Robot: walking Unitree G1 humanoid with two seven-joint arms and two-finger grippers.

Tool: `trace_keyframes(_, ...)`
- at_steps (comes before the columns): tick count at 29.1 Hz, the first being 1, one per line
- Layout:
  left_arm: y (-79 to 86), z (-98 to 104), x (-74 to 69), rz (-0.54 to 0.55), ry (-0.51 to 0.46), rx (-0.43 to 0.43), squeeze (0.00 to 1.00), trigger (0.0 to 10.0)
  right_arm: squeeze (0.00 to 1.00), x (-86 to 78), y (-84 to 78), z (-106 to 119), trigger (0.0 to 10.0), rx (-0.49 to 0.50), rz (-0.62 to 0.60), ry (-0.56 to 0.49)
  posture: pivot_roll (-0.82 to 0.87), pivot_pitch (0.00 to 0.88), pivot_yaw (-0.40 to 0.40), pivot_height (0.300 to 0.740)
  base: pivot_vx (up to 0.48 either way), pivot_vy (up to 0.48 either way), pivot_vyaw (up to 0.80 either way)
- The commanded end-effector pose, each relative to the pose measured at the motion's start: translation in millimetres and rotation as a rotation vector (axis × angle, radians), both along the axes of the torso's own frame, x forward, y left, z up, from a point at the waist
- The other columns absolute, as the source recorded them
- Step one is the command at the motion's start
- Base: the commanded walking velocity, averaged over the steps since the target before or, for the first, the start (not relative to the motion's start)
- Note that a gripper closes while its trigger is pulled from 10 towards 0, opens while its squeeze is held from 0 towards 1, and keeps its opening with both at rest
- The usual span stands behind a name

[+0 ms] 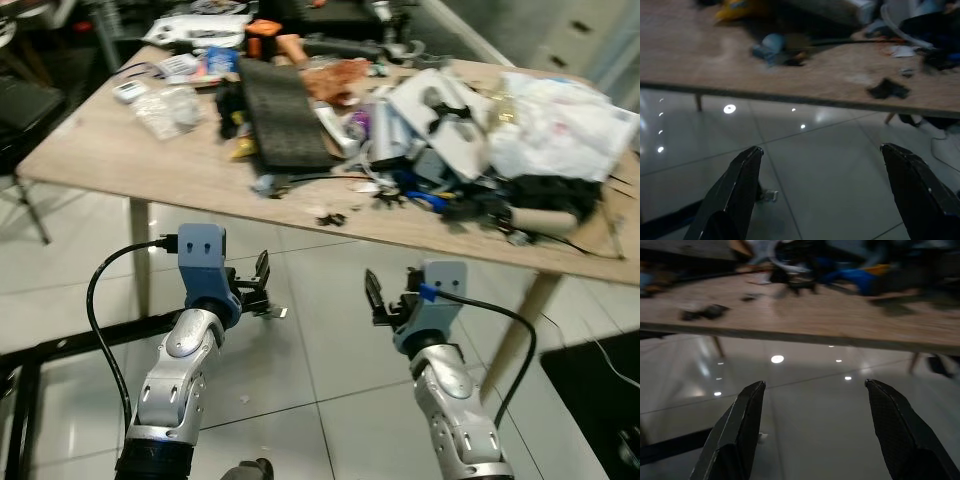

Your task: Picking trash to rubbish bin

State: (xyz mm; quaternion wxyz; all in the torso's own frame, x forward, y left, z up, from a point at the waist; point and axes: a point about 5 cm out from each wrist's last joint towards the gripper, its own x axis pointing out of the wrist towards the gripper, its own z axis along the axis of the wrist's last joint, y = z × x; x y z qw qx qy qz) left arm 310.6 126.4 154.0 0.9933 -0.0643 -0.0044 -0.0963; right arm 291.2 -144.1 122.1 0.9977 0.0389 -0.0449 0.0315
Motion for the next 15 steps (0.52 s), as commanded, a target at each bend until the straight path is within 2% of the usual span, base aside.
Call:
trace_keyframes(1,1.4,-3,-0.1,0.009,0.024,-0.002,0.0,10.0,0.0,-2.6,-1.2,1,10.0,-0.01,-0.016,-0.015,0.0,0.166,0.011,0.74,0.0,0.0,0.0)
trace_keyframes(3,0.3,-2,2.7,0.003,0.019,0.032,0.0,10.0,0.0,-1.9,-2.8,1,10.0,-0.015,-0.028,-0.013,0.01,0.181,0.008,0.74,0.0,0.0,0.0)
trace_keyframes(6,0.4,0,4.0,0.0,0.015,0.031,0.0,10.0,0.0,-1.8,-2.5,1,10.0,-0.017,-0.027,-0.017,0.0,0.182,0.014,0.74,0.0,0.0,0.0)
trace_keyframes(10,-5.9,3,3.3,-0.066,0.003,0.026,0.0,10.0,0.0,-0.4,-3.2,4,10.0,-0.014,-0.034,-0.028,0.01,0.18,0.007,0.74,0.0,0.0,0.0)
trace_keyframes(13,-5.3,6,2.2,-0.055,-0.02,-0.008,0.0,10.0,0.0,-0.5,-3.4,5,10.0,-0.017,-0.034,-0.036,0.0,0.171,0.012,0.74,0.0,0.0,0.0)
trace_keyframes(15,-4.5,10,3.7,-0.047,-0.037,-0.019,0.0,10.0,0.0,0.9,-4.5,8,10.0,-0.013,-0.041,-0.049,0.0,0.173,0.006,0.74,0.289,0.0,0.0)
